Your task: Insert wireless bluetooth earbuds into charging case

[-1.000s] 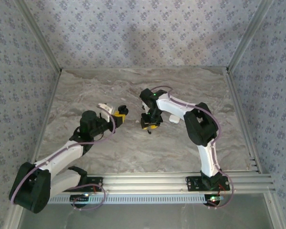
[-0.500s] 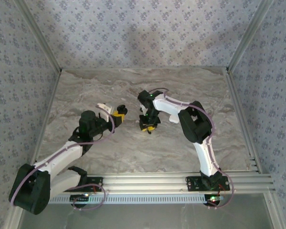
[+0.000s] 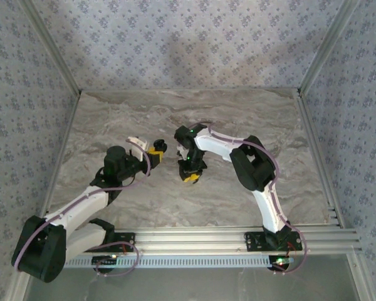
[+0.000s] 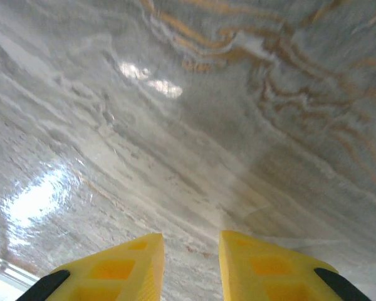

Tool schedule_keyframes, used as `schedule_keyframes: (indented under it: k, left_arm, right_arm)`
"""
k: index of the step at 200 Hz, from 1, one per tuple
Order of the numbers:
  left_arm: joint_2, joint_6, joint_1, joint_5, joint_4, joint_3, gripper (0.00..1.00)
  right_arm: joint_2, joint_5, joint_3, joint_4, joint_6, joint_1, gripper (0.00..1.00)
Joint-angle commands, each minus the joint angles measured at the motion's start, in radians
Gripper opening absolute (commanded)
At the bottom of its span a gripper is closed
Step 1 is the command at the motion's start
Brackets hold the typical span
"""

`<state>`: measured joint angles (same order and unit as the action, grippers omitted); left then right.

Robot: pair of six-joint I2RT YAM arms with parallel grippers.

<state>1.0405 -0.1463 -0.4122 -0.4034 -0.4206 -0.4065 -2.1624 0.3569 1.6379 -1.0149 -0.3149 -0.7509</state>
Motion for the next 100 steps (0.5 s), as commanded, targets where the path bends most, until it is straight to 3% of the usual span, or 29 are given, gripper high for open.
schedule_keyframes:
  k: [1, 52, 75, 100]
  left_arm:
    - [-0.02, 0.015, 0.004, -0.012, -0.006, 0.005, 0.14]
    - [-0.028, 0.016, 0.005, -0.017, -0.004, 0.004, 0.14]
    - [-0.028, 0.014, 0.005, -0.017, -0.004, 0.004, 0.14]
    - [-0.016, 0.012, 0.004, -0.025, -0.009, 0.0, 0.14]
  right_arm:
    - [0.078, 0.0, -0.018, -0.075, 0.01, -0.004, 0.31]
    - [0.225, -0.08, -0.111, -0.064, -0.281, 0.036, 0.38]
    - [0.278, -0.065, -0.233, 0.069, -0.41, 0.062, 0.39]
    - [0.261, -0.062, -0.268, 0.132, -0.432, 0.07, 0.39]
